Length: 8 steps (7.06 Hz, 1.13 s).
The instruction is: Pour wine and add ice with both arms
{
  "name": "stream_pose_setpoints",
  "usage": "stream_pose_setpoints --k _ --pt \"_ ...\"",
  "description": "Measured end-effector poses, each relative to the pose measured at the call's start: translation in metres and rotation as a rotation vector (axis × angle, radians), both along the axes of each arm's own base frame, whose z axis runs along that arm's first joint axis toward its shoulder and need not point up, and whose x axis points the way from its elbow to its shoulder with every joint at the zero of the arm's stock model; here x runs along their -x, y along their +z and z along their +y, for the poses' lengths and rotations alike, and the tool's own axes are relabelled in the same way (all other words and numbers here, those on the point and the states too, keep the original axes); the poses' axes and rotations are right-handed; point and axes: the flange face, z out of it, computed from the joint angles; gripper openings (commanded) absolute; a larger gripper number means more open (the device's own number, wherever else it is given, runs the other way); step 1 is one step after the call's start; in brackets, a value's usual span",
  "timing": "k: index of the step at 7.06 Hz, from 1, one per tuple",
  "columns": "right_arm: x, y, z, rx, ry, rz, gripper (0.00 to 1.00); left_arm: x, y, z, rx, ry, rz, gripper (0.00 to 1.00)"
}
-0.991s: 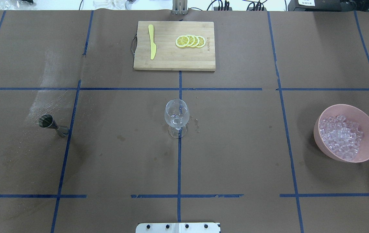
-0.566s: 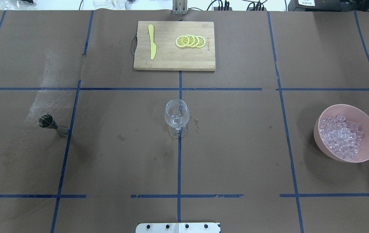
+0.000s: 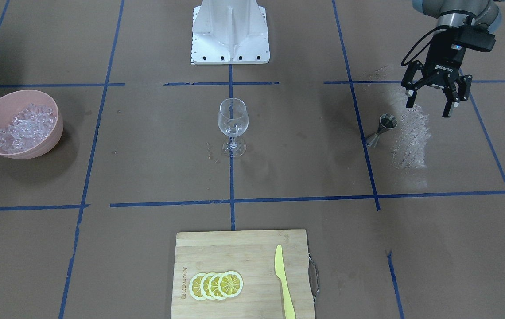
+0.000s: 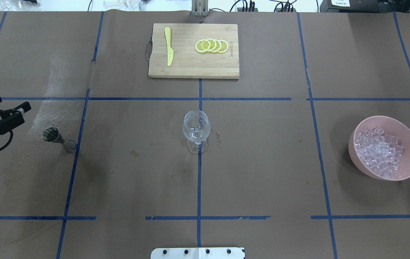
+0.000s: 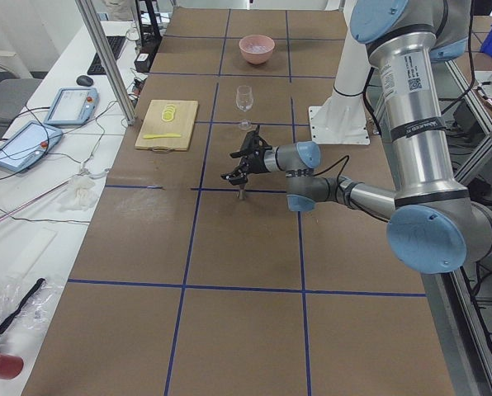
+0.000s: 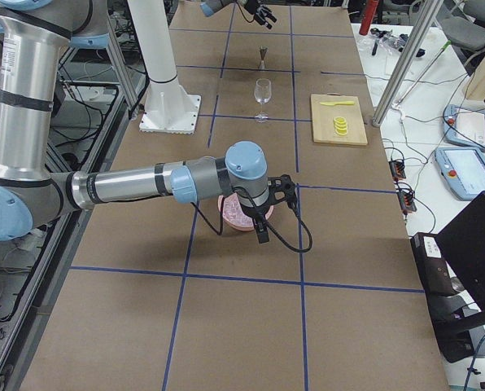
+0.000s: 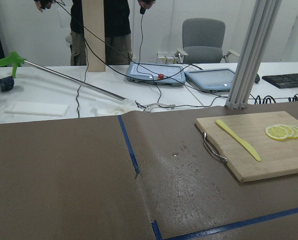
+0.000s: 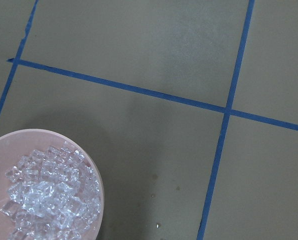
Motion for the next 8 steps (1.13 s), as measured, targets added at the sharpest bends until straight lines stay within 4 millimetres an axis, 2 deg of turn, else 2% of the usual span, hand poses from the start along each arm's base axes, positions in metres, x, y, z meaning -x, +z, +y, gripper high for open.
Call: stream_pose_setpoints --k 2,4,8 --pt "0.0 0.001 0.0 0.001 0.0 0.001 1.0 -0.04 0.021 0.024 -0.003 -0.102 -0.006 0.99" --pt "0.0 0.002 0.0 0.004 0.0 0.001 1.0 -0.083 0.037 0.031 -0.025 -0.174 -0.019 0.99" --pt "0.0 0.004 0.0 0.008 0.0 0.002 1.0 -0.133 0.06 0.042 -0.046 -0.207 -0.061 0.94"
